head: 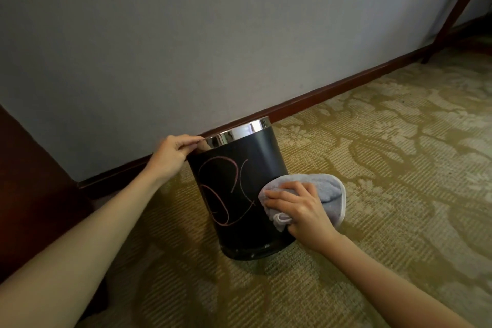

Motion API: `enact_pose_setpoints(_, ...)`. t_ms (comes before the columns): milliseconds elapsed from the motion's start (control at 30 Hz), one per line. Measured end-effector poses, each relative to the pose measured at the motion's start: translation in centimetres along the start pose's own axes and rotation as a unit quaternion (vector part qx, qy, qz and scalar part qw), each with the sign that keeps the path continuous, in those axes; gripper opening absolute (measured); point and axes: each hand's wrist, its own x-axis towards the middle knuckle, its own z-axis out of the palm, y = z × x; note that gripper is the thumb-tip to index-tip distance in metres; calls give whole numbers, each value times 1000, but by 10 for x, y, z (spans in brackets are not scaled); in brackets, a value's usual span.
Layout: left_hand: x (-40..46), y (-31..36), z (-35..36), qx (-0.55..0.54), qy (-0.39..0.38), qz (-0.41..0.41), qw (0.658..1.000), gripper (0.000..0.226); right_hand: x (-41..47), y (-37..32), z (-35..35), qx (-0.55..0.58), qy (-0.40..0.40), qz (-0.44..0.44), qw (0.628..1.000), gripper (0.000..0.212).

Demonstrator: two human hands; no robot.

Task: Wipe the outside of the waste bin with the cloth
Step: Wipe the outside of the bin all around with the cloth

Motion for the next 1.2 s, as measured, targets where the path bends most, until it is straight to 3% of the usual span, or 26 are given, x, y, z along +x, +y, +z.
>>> enact_pose_setpoints(133, 10, 7, 11, 17, 7, 2, 1000, 30, 2, 8, -13, 5, -14, -4, 1000, 35)
enact_pose_setpoints(500, 40, 61, 85, 38, 9, 62, 997, 33, 54, 56, -71, -13, 53, 86, 995, 48)
enact_pose_setpoints(600, 49, 63, 85, 43, 9, 45, 998, 29, 14, 53, -53, -2, 12, 56, 998, 45)
enact_pose_setpoints(800, 51, 56, 71, 37, 10, 24, 999, 28, -49, 49, -34, -15, -134, -86, 987, 21)
enact_pose_setpoints(933, 49, 62, 82, 35, 6, 37, 999, 30, 13, 58, -56, -30, -62, -20, 997, 40)
enact_pose_setpoints(1033, 51, 70, 89, 53, 7, 47, 997, 32, 55, 61, -73, -21, 10, 20, 1000, 40)
enact_pose_setpoints(1133, 54, 70, 90, 57, 17, 42, 997, 31, 49, 54, -63, -8, 51, 45, 998, 43)
enact_pose_setpoints(1200, 55, 68, 86, 51, 18, 32, 998, 30, 24, 47, -49, -7, 34, 39, 999, 42)
